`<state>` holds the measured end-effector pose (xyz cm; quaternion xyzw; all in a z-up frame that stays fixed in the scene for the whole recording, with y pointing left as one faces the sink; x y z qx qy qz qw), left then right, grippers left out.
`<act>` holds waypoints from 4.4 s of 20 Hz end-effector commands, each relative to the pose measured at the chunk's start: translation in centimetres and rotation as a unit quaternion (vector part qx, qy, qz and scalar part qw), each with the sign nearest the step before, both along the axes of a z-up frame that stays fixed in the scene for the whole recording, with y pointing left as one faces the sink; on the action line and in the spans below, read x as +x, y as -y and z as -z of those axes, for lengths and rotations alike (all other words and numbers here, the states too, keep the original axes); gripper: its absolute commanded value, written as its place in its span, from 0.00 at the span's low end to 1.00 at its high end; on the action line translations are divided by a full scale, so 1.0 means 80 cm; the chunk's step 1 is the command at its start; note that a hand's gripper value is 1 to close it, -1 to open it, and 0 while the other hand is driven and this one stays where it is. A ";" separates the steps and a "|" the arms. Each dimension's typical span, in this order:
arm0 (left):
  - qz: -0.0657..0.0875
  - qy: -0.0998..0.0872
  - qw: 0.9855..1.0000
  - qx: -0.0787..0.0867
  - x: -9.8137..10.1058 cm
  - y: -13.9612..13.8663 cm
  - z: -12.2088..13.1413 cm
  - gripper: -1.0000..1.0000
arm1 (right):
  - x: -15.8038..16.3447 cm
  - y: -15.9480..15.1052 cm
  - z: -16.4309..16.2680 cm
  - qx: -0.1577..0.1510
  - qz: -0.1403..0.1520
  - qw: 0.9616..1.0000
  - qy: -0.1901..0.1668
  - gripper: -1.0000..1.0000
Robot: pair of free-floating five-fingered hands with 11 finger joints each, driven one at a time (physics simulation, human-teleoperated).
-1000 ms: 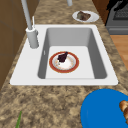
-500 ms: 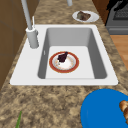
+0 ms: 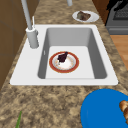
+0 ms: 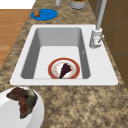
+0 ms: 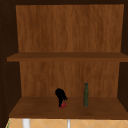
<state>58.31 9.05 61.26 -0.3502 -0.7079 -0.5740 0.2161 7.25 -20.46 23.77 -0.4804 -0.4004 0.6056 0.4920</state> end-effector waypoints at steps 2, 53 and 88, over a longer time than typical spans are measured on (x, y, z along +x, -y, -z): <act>-0.016 0.000 1.000 0.015 -0.008 -0.011 -0.014 0.00 | 0.000 0.000 0.000 0.000 0.000 1.000 0.000 0.50; -0.024 0.149 0.988 0.029 -0.042 0.002 0.012 1.00 | 0.000 0.000 0.000 0.000 0.000 1.000 0.000 0.50; -0.044 0.171 0.984 0.036 -0.322 -0.154 -0.070 1.00 | 0.000 0.000 0.000 0.000 0.000 1.000 0.000 0.50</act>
